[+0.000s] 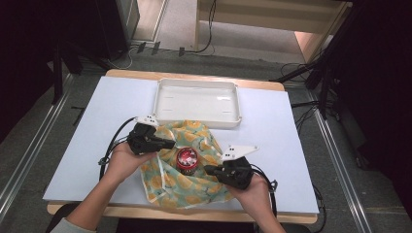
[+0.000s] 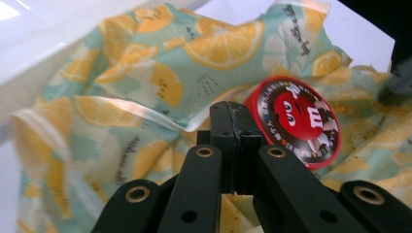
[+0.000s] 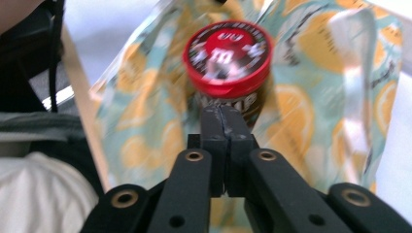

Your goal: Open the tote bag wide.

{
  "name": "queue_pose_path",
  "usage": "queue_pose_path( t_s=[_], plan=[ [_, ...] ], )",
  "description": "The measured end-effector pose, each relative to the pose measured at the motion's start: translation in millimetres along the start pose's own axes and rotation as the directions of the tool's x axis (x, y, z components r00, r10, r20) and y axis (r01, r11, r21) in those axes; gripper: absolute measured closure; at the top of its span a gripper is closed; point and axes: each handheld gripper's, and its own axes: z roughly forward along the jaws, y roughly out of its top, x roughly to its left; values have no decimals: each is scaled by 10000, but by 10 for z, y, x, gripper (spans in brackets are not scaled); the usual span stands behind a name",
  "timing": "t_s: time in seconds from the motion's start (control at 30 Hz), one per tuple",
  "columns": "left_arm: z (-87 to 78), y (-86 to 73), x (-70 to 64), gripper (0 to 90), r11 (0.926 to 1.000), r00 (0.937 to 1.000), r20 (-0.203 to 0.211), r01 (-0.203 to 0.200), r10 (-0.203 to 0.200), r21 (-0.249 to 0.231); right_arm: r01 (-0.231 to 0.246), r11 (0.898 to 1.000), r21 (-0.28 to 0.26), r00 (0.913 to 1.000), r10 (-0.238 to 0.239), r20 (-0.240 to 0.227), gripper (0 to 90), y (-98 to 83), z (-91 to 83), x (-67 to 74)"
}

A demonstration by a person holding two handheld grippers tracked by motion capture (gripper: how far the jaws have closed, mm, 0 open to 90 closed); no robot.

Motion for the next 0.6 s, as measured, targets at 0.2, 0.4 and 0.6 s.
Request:
queue_pose_path(
  t_s=[0.2,0.4,0.6],
  plan=[
    [38,-114,-61,900,9998,9998,112,148,-149,149,-386,9987,-320,9988,395,286,900,173,71,-187],
    [53,-239,-58,900,9985,9974,492,512,-522,211,-425,9991,-39,9977,427,517,900,243,256,-298],
    [30,-353,-106,900,9975,9962,569,644,-660,288,-669,9977,133,9944,656,826,900,210,421,-430]
  ],
)
